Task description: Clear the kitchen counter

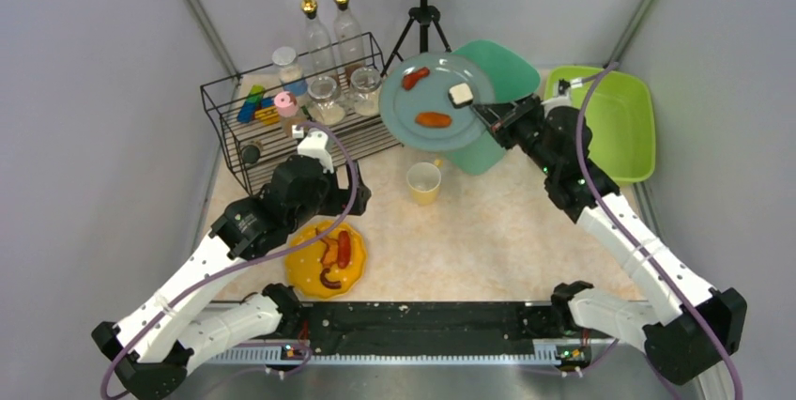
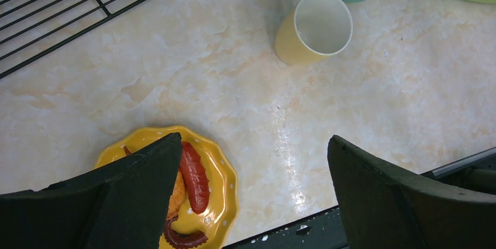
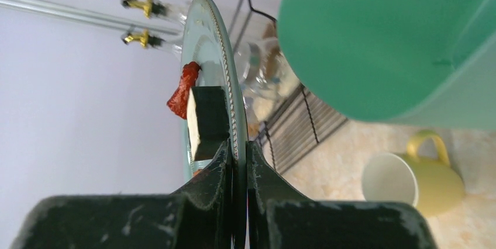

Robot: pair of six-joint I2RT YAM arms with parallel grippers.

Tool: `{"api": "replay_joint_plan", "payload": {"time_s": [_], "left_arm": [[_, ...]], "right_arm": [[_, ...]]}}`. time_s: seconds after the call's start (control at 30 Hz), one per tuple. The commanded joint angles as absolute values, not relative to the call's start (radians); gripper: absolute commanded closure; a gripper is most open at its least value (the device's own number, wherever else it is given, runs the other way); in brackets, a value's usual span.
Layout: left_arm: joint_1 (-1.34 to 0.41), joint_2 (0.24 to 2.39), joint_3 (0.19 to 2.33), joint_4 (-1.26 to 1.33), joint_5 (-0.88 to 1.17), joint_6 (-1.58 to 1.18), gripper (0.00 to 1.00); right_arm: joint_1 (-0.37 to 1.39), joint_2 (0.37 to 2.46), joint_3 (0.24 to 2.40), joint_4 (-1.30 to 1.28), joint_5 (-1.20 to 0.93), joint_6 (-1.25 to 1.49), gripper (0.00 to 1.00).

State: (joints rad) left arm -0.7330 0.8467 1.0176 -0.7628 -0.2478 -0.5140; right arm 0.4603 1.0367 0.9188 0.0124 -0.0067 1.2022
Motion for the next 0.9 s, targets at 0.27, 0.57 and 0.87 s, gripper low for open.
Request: {"api": "replay_joint_plan", "payload": {"time_s": [0.27, 0.57, 0.87], "left_arm": [[-0.733, 0.865, 1.034, -0.714, -0.227, -0.508, 0.01], [-0.733, 0.868, 1.022, -0.697, -0.222, -0.506, 0.01], [-0.733, 0.87, 1.012, -0.692, -0.216, -0.501, 0.01]], "right_arm": [[0.205, 1.083, 1.199, 0.16, -0.125, 1.31, 1.0], [0.121, 1.141, 1.295, 0.087, -0.137, 1.271, 1.0], [0.073, 1.155, 1.312, 0.016, -0.093, 1.182, 1.0]]}}
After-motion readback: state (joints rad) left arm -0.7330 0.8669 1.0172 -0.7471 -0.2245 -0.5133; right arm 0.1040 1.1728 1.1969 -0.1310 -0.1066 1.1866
